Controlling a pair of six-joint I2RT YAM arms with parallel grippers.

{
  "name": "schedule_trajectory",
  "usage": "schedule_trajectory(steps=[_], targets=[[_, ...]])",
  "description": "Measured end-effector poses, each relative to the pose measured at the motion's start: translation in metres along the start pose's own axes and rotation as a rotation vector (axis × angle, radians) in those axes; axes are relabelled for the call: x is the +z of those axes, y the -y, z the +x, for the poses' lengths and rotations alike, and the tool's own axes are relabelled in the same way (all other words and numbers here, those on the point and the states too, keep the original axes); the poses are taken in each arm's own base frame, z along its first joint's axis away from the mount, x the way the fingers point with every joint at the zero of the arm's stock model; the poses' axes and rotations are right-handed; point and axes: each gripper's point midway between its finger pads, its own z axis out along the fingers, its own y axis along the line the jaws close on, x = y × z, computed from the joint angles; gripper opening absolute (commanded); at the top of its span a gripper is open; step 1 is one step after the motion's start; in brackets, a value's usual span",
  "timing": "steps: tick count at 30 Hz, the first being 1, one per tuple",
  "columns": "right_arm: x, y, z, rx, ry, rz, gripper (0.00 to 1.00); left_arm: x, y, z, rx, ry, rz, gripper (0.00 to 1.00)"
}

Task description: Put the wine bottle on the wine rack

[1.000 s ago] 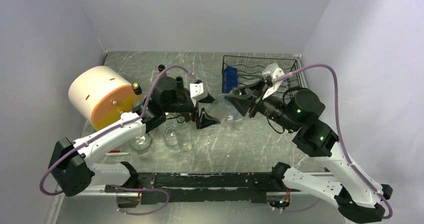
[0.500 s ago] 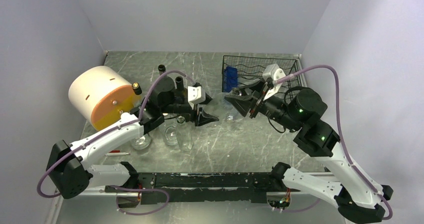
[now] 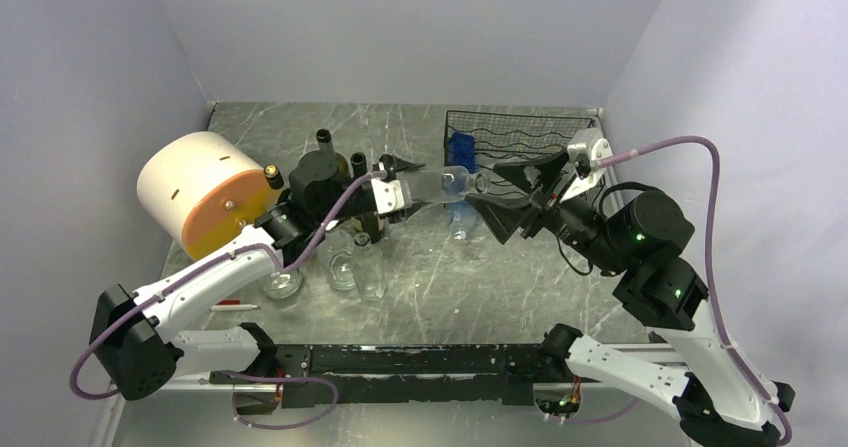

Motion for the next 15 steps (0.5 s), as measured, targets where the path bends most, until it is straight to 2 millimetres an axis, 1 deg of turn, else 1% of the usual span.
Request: schedule_trajectory(steps=[2,7,11,13,15], targets=[[-0.002,0.004,-0.002,0.011,0.000,0.030,0.75,0.000,-0.008,-0.005,0.087,0.010,-0.019,0.07],[-0.008,0.021,-0.012,0.058,0.008,0.143,0.71,0.004,-0.027,-0.016,0.299,0.020,-0.048,0.07],[-0.009,0.035,-0.025,0.097,-0.001,0.242,0.71,0.011,-0.042,-0.024,0.460,0.021,-0.057,0.07],[-0.006,0.039,-0.024,0.109,-0.026,0.273,0.71,0.014,-0.048,-0.026,0.542,0.016,-0.059,0.07],[-0.002,0.042,-0.014,0.115,-0.069,0.294,0.71,0.016,-0.050,-0.023,0.619,0.000,-0.048,0.07]])
